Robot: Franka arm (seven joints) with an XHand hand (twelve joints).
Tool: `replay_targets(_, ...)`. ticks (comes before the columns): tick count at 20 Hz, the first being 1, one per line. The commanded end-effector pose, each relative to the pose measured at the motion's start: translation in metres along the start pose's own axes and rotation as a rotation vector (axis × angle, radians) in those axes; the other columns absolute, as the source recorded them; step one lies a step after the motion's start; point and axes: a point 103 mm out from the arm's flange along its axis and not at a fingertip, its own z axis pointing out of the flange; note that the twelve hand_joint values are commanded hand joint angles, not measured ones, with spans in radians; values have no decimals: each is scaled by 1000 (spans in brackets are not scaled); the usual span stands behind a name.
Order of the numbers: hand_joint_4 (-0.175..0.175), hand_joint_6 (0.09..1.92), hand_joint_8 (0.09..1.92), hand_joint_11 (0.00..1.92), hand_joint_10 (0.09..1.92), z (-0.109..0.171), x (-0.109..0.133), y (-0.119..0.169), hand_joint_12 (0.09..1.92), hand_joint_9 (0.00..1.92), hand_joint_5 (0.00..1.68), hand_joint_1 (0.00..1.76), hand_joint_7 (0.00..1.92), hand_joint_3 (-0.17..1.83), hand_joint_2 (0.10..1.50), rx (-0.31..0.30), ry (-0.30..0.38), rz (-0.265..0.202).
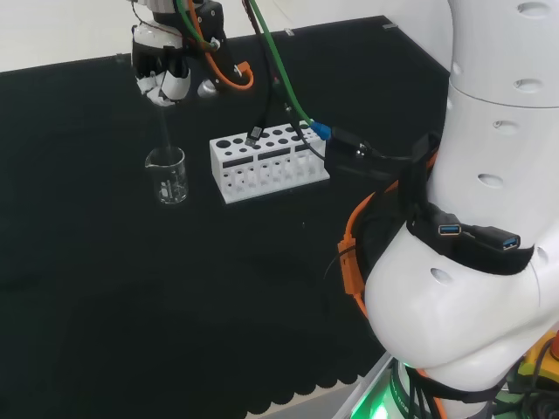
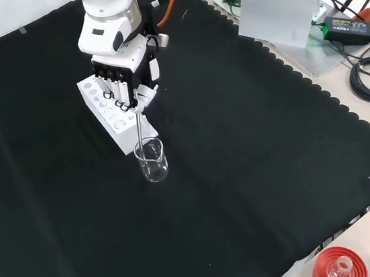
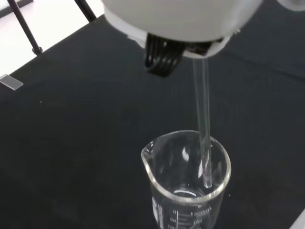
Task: Stir in the beaker to the left of the white test tube rack with the glass rod.
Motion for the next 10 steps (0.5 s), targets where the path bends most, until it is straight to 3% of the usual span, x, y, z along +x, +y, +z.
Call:
replay_targets(1,-175,666,838,1563,526,-1,4,-7,668,1683,1201,1331,1346,825,575,17,12,9)
replay_targets(10,-175,664,837,1563,525,-7,20,-25,669,1684,1201,1331,1345,824,575,32,10,-4)
